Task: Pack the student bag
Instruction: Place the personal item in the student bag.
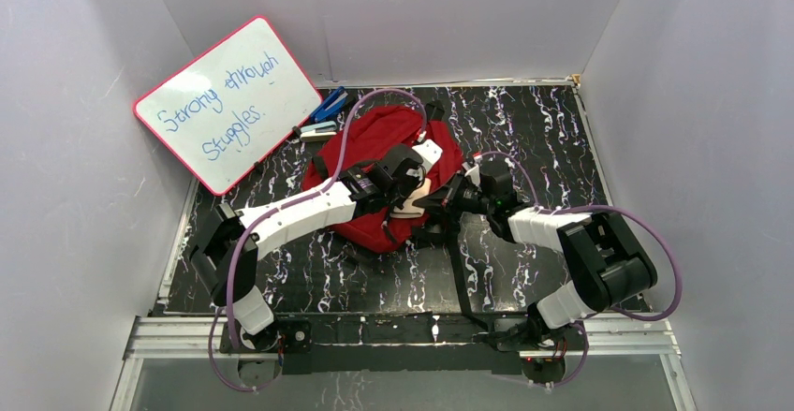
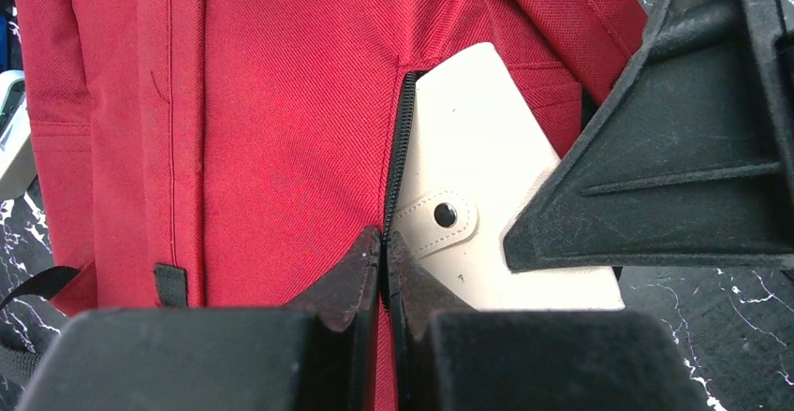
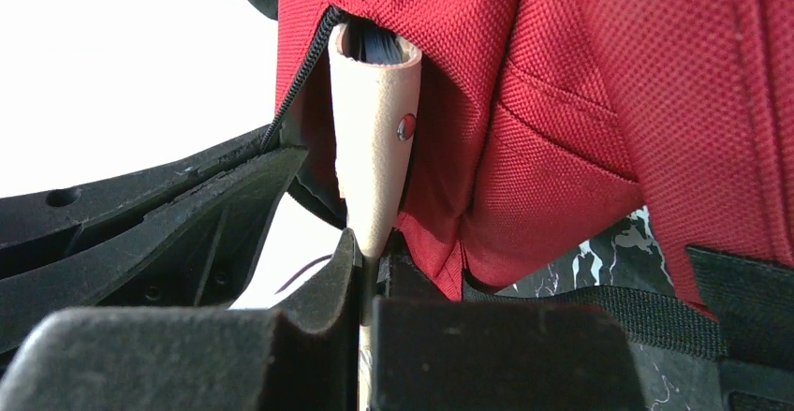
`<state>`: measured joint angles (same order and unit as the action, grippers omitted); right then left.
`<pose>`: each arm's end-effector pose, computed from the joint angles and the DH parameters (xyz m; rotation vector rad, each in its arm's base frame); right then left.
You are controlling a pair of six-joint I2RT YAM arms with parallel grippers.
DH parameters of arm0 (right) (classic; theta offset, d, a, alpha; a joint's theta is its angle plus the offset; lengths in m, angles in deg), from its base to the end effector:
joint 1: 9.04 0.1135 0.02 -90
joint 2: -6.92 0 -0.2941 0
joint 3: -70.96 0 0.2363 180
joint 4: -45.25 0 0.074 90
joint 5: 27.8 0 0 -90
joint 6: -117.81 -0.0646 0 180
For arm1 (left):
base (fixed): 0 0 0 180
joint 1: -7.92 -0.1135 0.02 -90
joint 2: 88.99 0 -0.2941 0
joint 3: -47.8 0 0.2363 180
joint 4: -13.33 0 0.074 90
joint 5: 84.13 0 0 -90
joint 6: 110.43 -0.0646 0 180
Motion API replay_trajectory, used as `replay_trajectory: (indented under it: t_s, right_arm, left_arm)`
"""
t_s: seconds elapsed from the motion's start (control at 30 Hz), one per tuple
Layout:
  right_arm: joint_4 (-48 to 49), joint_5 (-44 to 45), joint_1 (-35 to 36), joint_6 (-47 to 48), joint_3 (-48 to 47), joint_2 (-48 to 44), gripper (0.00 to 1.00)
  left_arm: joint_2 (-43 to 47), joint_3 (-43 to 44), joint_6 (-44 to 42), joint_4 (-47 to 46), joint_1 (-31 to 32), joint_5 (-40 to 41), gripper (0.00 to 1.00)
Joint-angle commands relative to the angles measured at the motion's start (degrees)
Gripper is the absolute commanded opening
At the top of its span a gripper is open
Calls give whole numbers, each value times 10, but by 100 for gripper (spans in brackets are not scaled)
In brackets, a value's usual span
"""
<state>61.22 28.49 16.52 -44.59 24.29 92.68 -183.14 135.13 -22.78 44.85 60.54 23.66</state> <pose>0.2544 0.1614 0.2076 0.4870 2.2706 1.5874 0.2477 -0.2917 0.2947 0.8674 2.0285 -0.1406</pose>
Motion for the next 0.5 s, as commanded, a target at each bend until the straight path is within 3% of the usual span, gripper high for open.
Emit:
replay_trajectory:
  t_s: [0.0, 0.23, 0.47]
  right_arm:
    - [128, 64, -14, -64, 21, -2, 0]
    - [134, 64, -13, -65, 5, 12, 0]
    - [-19, 157, 27, 40, -54, -3, 0]
  left_arm:
    - [41, 4, 9, -3, 7, -18, 0]
    - [41, 6, 15, -2, 6, -27, 0]
    - [37, 17, 16, -1, 7, -34, 0]
